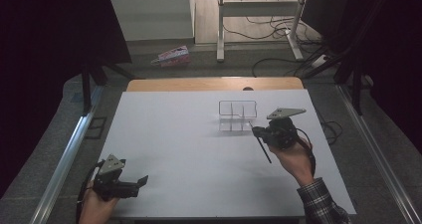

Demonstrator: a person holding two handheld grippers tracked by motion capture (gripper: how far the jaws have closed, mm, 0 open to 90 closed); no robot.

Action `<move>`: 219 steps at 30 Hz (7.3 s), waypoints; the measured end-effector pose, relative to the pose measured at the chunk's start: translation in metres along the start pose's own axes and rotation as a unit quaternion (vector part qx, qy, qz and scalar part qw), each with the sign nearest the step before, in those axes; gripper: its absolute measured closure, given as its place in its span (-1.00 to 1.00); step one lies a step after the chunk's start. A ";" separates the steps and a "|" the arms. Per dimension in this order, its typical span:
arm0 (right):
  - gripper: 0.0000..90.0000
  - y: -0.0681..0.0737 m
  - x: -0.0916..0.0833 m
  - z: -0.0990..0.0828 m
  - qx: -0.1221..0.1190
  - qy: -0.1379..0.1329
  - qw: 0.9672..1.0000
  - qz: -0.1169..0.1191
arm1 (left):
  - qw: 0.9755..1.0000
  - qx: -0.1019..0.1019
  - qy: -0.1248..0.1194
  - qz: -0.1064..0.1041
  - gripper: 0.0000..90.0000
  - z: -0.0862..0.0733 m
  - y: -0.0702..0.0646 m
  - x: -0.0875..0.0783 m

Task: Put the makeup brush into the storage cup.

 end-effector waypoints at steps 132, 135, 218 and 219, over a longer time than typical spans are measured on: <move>0.89 -0.005 0.105 0.146 -0.013 -0.119 0.993 -0.019 | 1.000 0.008 -0.003 -0.013 -0.97 0.000 -0.002 0.002; 0.89 -0.005 0.107 0.146 -0.012 -0.120 0.993 -0.020 | 1.000 0.008 -0.003 -0.013 -0.97 0.000 -0.002 0.002; -0.96 -0.017 0.146 0.092 0.023 -0.057 0.998 -0.022 | 1.000 0.014 0.007 -0.015 -0.97 -0.001 -0.004 0.003; -0.96 -0.017 0.145 0.092 0.024 -0.057 0.998 -0.021 | 1.000 0.014 0.007 -0.014 -0.97 -0.001 -0.004 0.003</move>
Point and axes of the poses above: each handheld gripper's, and its own axes: x roughly forward along the jaws, z roughly out of its top, y roughly to its left, the point moved 6 cm from there along x, roughly forward along the jaws, and after that the axes turned 2 degrees about -y, right-handed, at the moved point
